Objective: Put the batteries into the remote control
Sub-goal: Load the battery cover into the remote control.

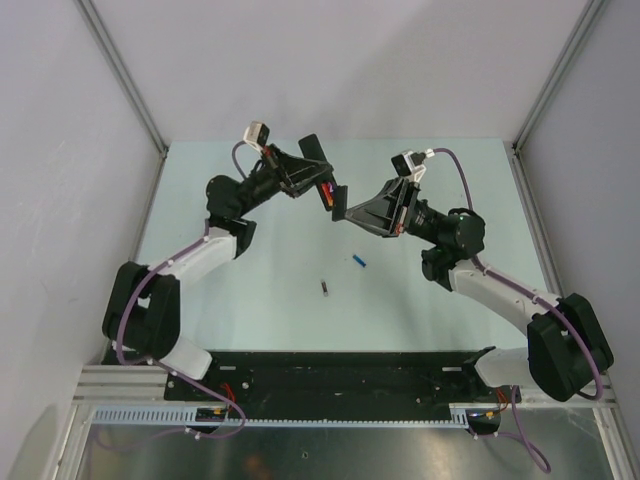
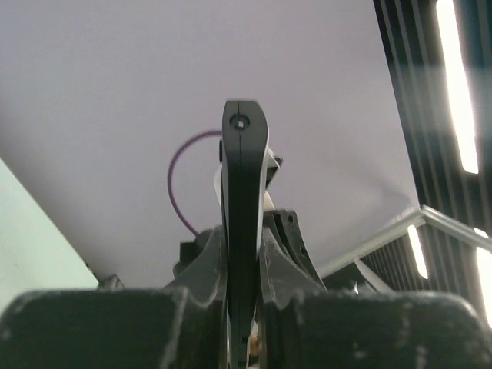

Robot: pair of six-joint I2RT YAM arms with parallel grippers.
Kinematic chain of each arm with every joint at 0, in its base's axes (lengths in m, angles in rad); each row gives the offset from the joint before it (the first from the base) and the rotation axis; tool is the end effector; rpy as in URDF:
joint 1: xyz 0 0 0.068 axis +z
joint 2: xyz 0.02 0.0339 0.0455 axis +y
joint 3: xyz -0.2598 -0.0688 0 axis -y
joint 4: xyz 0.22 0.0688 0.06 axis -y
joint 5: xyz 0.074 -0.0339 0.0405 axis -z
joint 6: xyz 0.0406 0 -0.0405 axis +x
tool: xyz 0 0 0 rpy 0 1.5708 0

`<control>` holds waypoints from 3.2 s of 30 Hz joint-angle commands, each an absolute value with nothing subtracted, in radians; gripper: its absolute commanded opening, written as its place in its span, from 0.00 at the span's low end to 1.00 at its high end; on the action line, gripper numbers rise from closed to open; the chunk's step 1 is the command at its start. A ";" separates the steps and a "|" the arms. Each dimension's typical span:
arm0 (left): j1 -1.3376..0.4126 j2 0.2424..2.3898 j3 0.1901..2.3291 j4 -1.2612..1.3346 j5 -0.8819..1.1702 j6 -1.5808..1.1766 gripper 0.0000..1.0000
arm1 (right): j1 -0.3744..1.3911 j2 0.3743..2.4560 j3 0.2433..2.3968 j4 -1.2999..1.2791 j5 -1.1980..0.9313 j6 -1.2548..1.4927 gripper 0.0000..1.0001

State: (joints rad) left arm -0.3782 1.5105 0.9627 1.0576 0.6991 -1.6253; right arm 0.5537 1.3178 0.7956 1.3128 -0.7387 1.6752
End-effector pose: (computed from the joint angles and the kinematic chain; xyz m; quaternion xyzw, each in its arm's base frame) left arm 0.2832 -0.1406 0.3607 -0.0378 0.5584 -0.7761 0.2907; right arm 0.1972 0.1541 0.3812 -0.0942 0.4779 0.8347 0.2568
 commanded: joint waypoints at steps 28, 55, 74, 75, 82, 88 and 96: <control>-0.452 1.695 1.206 1.500 0.881 -1.977 0.00 | 0.615 1.356 0.834 1.600 -0.713 1.692 0.00; -0.417 1.738 1.154 1.591 0.884 -2.013 0.00 | 0.543 1.339 0.741 1.600 -0.773 1.698 0.00; -0.440 1.640 1.078 1.658 0.914 -2.031 0.00 | 0.511 1.376 0.733 1.601 -0.776 1.695 0.00; -0.440 1.635 1.065 1.658 0.910 -2.029 0.00 | 0.509 1.379 0.732 1.601 -0.776 1.695 0.00; -0.439 1.623 1.026 1.660 0.887 -2.034 0.00 | 0.492 1.390 0.716 1.601 -0.772 1.700 0.00; -0.436 1.640 1.035 1.660 0.879 -2.040 0.00 | 0.474 1.385 0.696 1.600 -0.773 1.710 0.00; -0.417 1.649 1.032 1.658 0.859 -2.037 0.00 | 0.448 1.391 0.683 1.600 -0.784 1.721 0.00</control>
